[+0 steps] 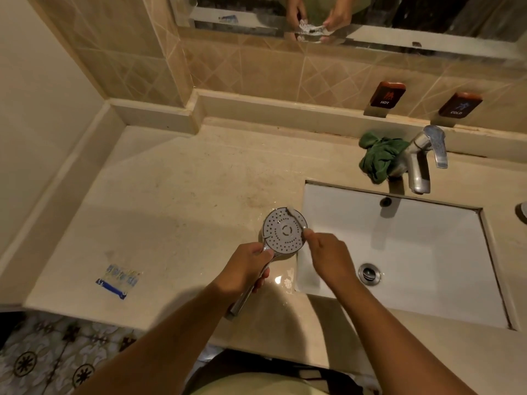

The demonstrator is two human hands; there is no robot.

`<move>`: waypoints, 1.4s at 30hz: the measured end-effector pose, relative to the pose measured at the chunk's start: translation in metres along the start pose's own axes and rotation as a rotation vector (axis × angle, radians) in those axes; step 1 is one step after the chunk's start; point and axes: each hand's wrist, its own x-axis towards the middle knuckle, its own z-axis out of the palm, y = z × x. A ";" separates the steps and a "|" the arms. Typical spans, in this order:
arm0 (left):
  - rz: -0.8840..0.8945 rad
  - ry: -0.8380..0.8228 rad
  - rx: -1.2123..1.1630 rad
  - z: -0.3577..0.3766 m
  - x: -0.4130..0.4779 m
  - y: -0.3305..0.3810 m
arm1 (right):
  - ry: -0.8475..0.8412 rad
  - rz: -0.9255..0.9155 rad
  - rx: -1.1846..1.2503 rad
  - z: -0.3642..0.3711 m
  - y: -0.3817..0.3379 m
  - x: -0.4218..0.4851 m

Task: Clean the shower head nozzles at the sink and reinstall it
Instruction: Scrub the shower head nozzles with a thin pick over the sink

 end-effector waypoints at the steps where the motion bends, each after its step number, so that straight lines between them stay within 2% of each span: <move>1: -0.005 -0.005 -0.002 -0.001 0.000 0.000 | 0.015 0.013 0.005 -0.005 0.003 0.005; 9: -0.045 -0.030 -0.053 -0.005 0.001 0.002 | -0.099 -0.018 0.055 0.016 -0.003 -0.020; 14: -0.067 -0.017 -0.082 -0.001 0.001 0.006 | -0.203 -0.036 0.000 0.033 -0.005 -0.036; 20: -0.037 -0.087 -0.077 -0.001 -0.003 0.007 | -0.007 0.014 -0.007 0.002 0.016 -0.004; 24: -0.036 -0.100 -0.095 0.000 -0.003 0.008 | 0.036 0.054 0.031 -0.003 0.019 0.001; 29: -0.062 -0.100 -0.161 -0.002 0.001 0.008 | -0.123 -0.028 0.028 0.015 0.005 -0.031; 33: -0.089 -0.094 -0.144 0.000 0.005 0.007 | -0.247 -0.011 -0.066 0.028 0.002 -0.045; 38: -0.071 -0.122 -0.152 -0.001 0.004 0.008 | -0.085 -0.028 -0.038 0.007 0.018 -0.027; 42: -0.068 -0.139 -0.152 0.001 0.000 0.010 | 0.053 0.051 0.029 -0.007 0.029 -0.003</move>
